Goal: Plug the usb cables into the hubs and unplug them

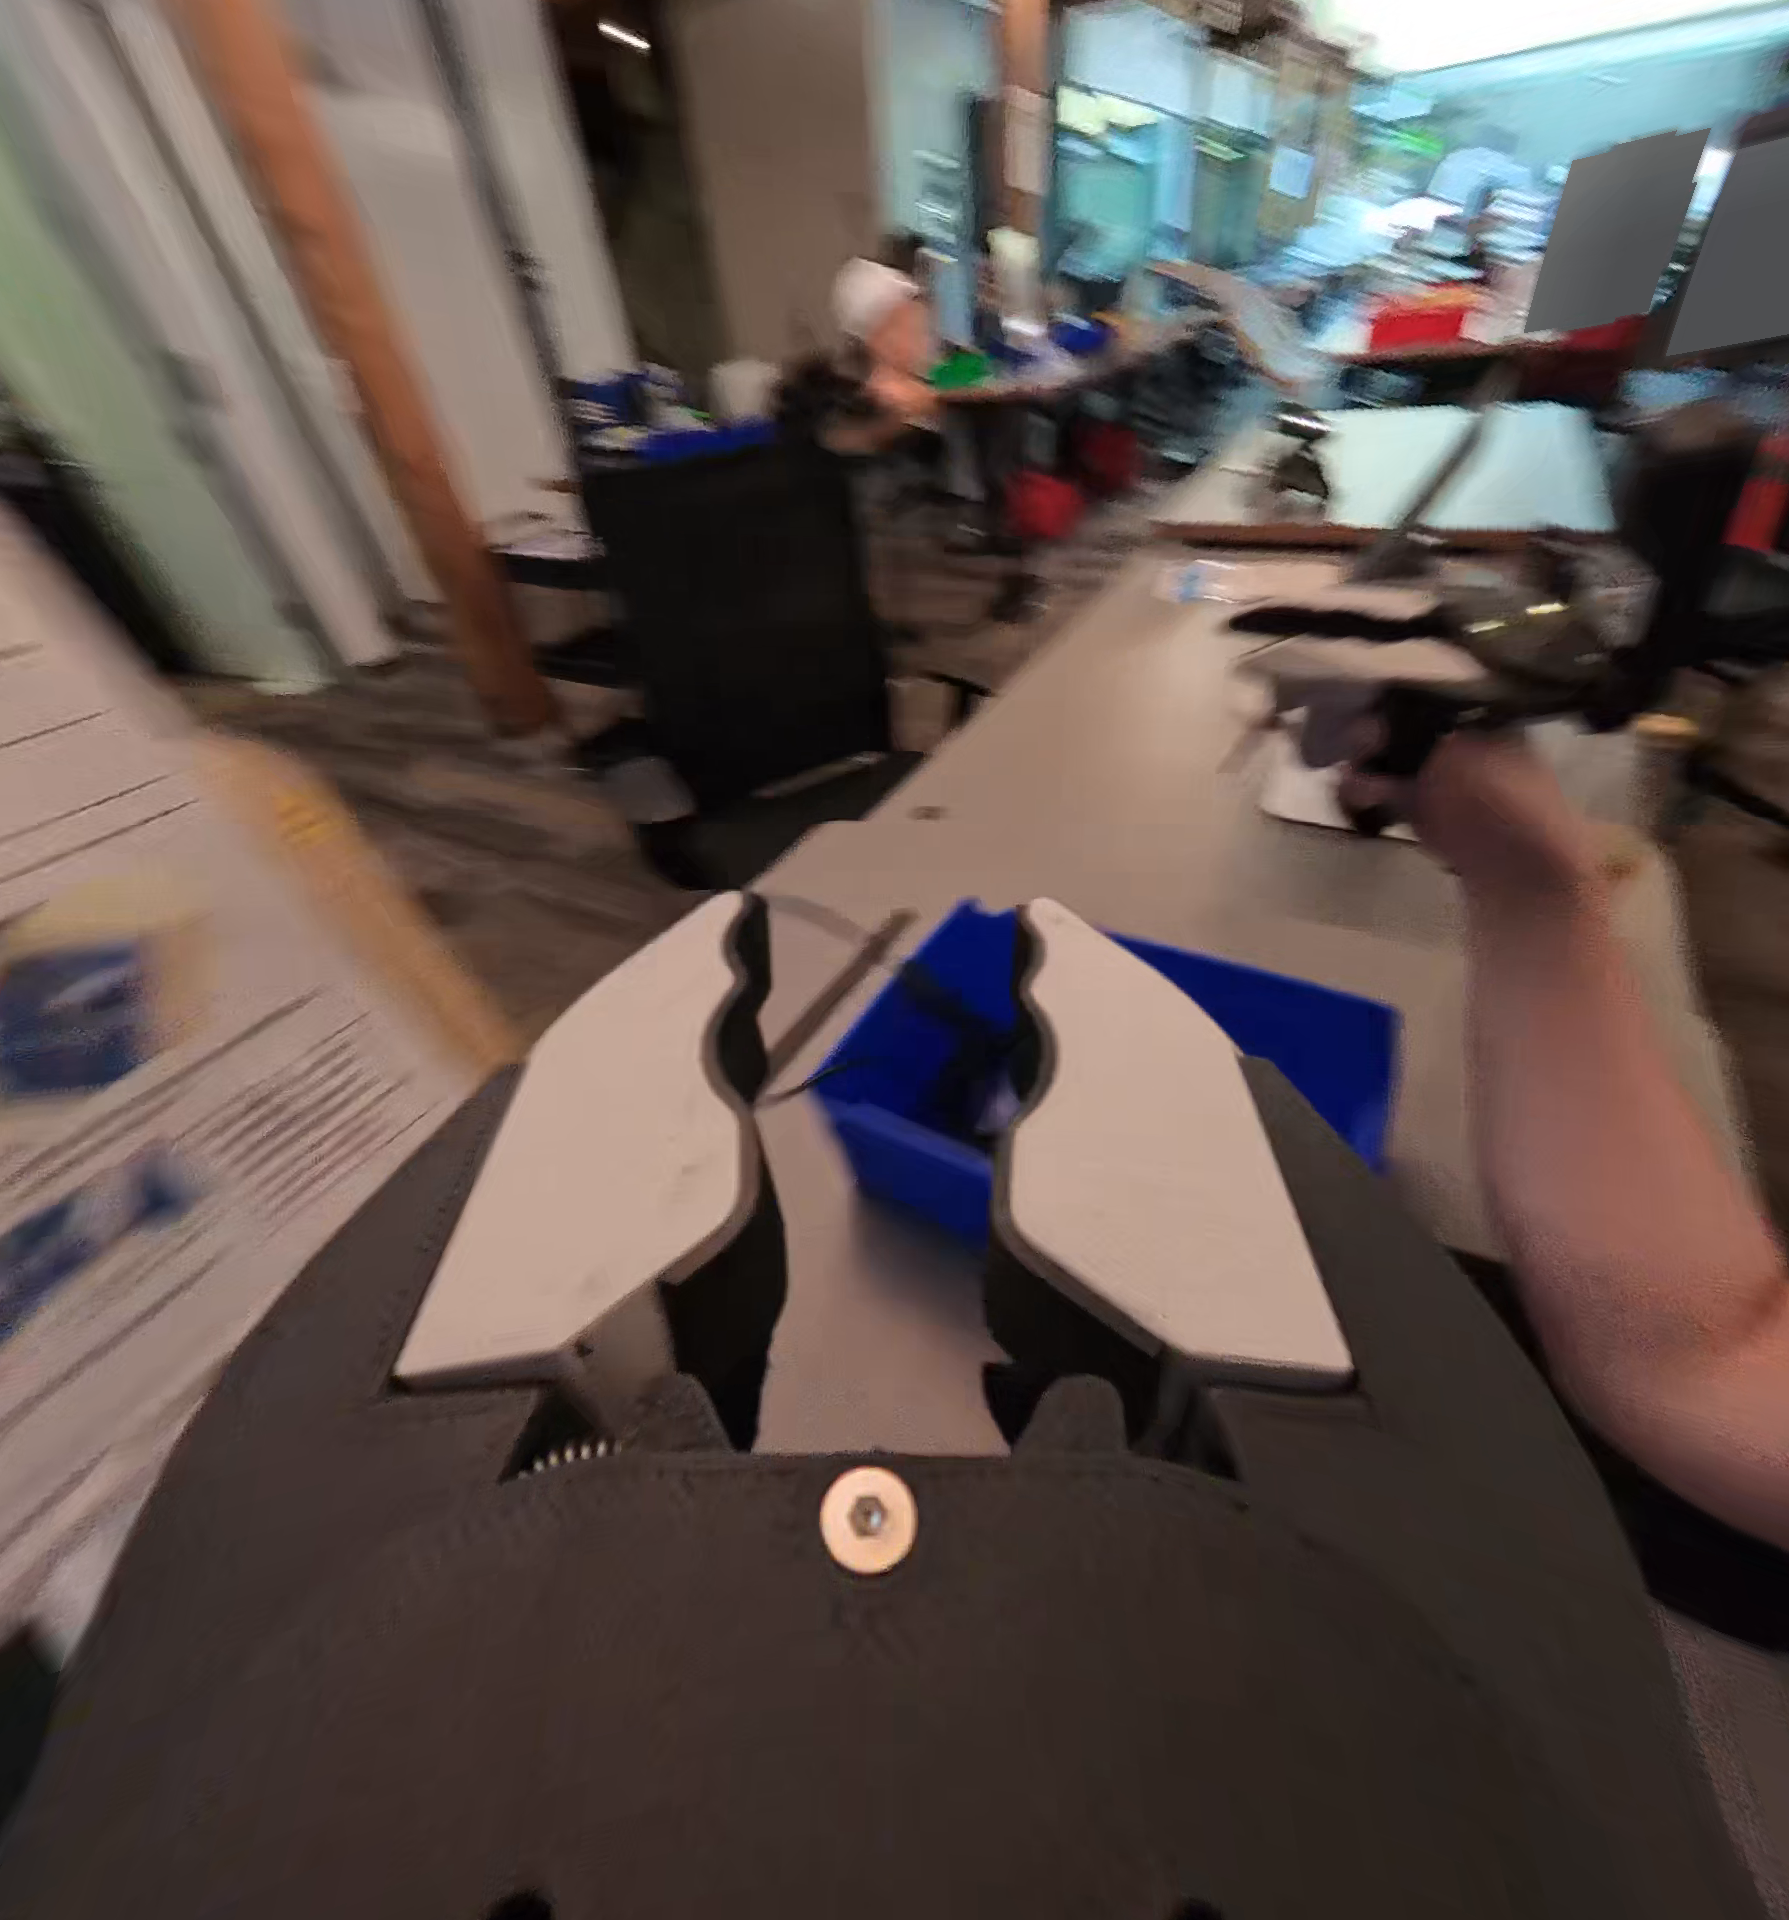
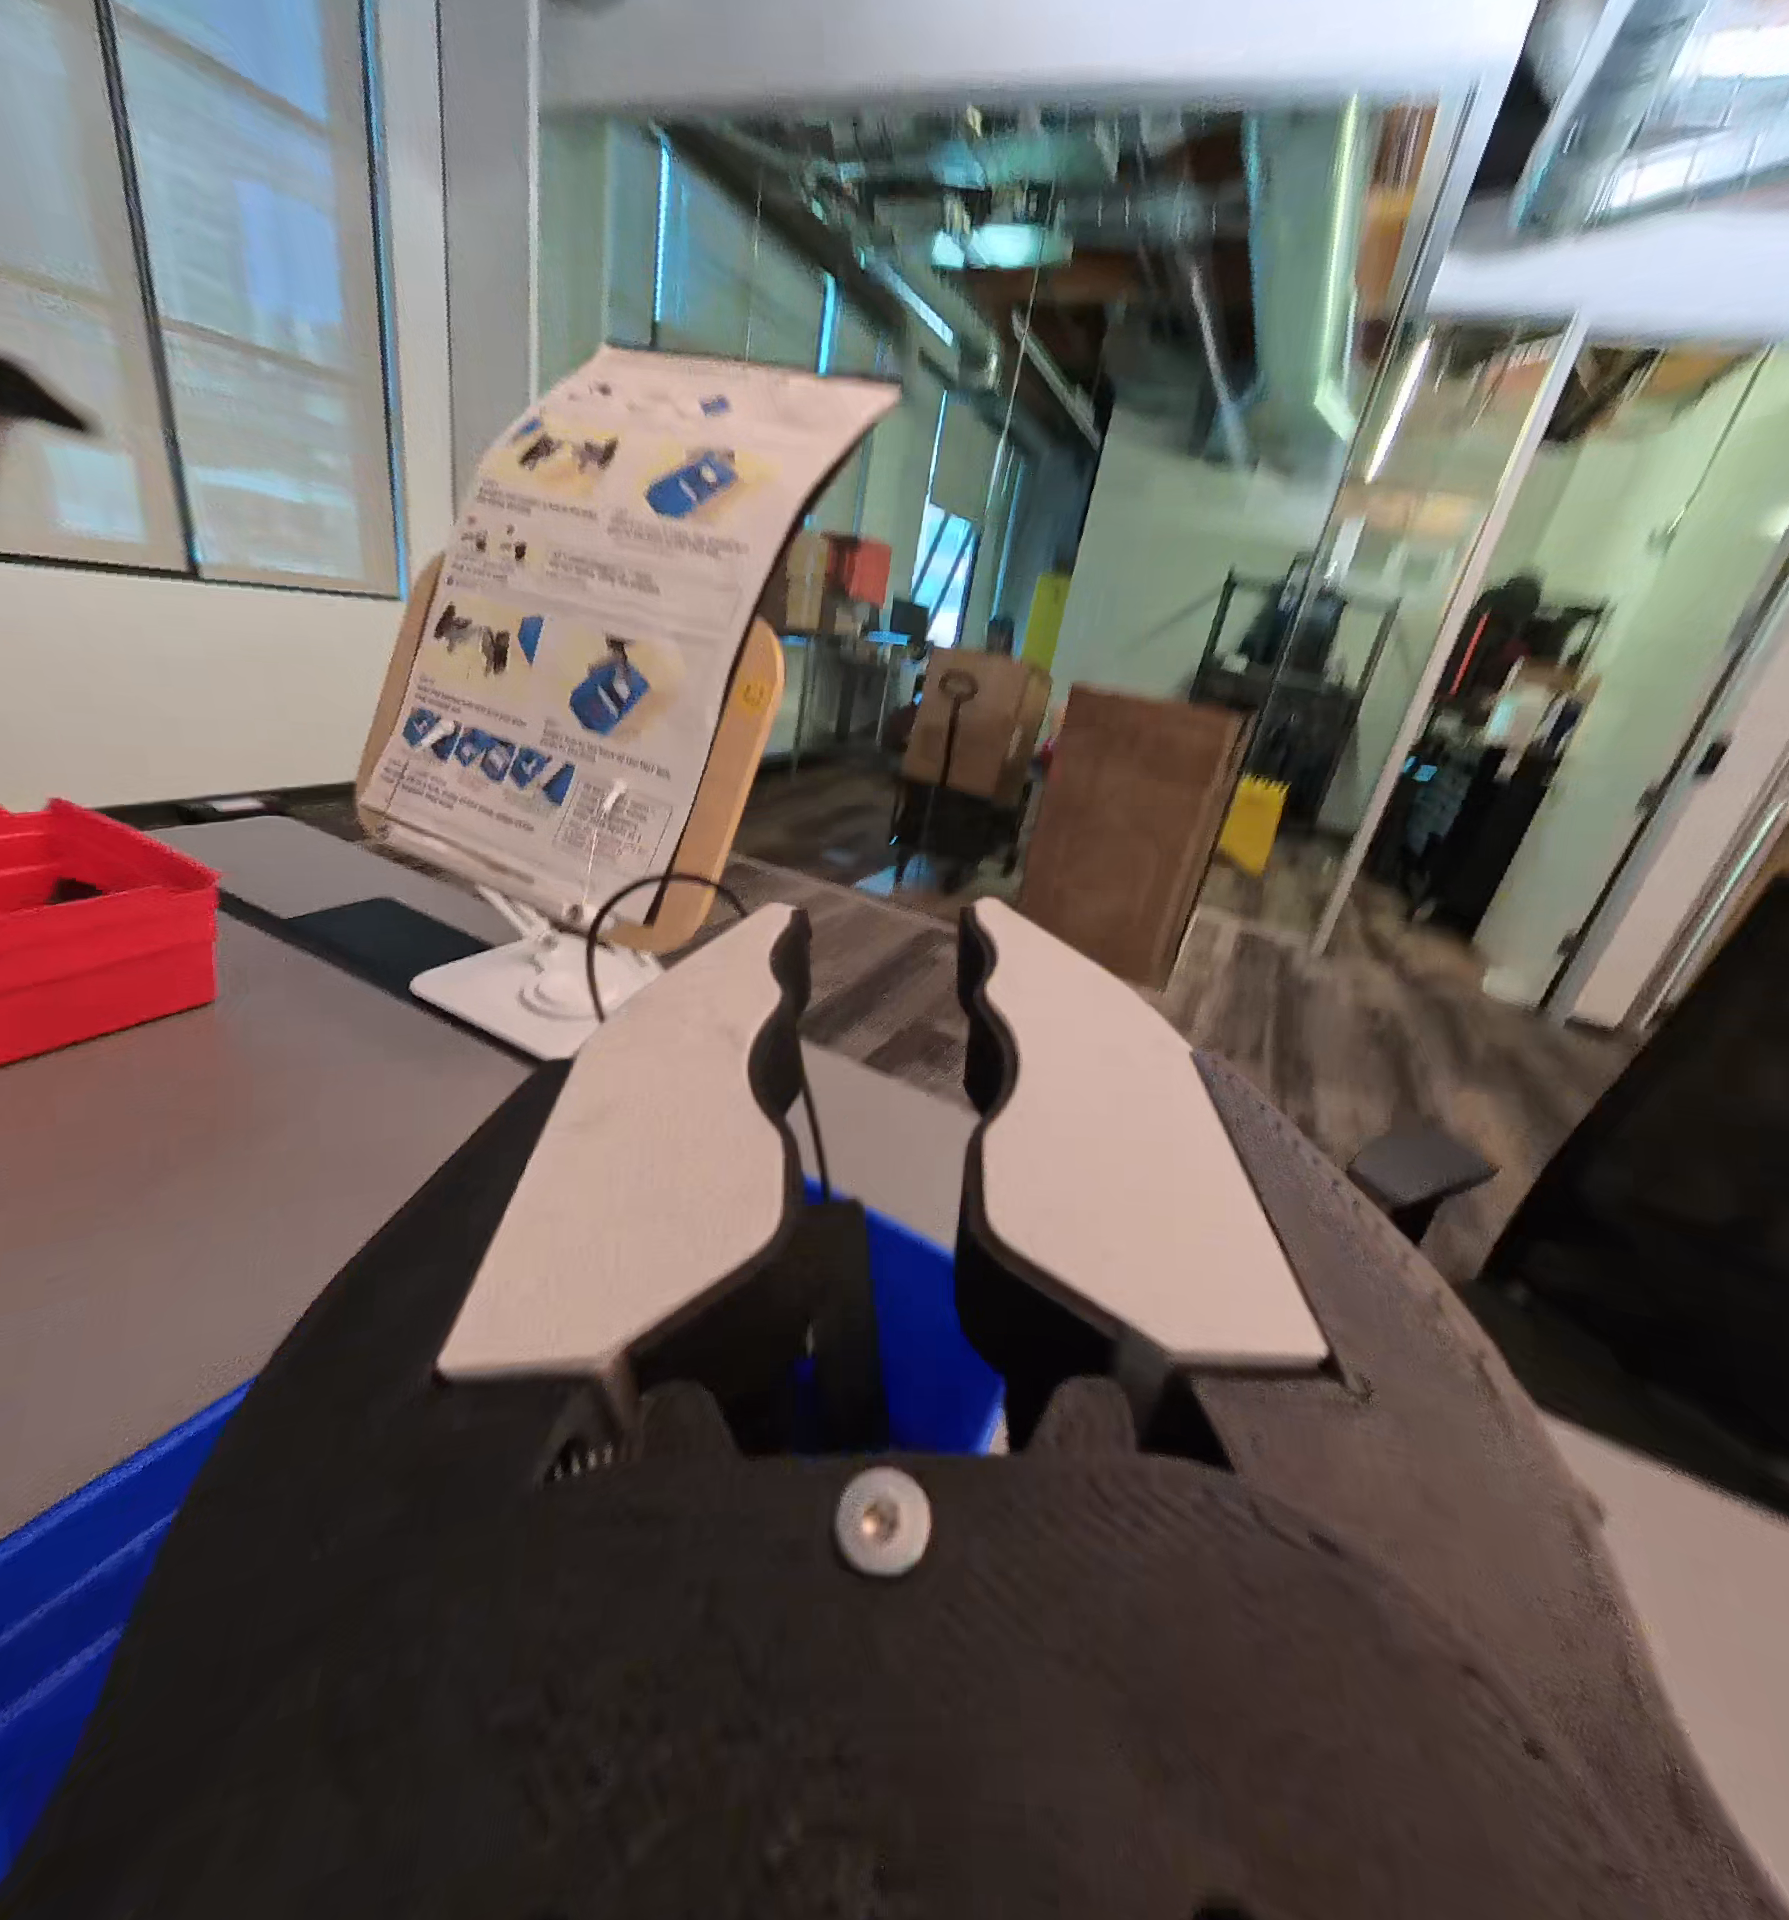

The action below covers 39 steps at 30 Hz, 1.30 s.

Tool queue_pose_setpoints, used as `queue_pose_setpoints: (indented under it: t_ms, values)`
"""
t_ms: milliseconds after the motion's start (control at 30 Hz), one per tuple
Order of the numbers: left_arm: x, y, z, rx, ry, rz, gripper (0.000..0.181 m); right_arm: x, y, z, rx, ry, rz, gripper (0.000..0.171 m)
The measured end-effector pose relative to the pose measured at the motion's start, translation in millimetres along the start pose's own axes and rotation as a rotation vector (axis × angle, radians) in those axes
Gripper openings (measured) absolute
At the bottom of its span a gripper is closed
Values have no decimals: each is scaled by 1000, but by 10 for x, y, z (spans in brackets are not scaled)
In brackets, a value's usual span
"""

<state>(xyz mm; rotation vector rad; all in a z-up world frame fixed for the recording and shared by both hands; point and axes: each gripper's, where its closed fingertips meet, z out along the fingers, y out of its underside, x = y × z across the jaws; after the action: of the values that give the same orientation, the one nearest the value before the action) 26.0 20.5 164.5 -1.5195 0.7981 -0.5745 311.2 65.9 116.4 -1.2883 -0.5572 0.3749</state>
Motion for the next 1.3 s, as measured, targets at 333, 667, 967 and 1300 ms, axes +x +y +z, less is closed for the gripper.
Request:
queue_pose_setpoints:
  t_ms: [333, 667, 967, 1300]
  values:
    - [-919, 1984, -3281, -248, -760, -288, 32, -959, -615, 551, 116, -39, -285, 40]
    - [-972, 3178, -3262, -719, -672, -517, 38, -1750, -432, 951, 30, -157, -503, 38]
    - [-1225, 3879, -3125, -1112, -620, -700, 47, -1894, -281, 1034, -35, -193, -582, 38]
    - [-1240, 3960, -3139, -1128, -658, -821, 31, -1840, -254, 1036, -48, -192, -593, 38]
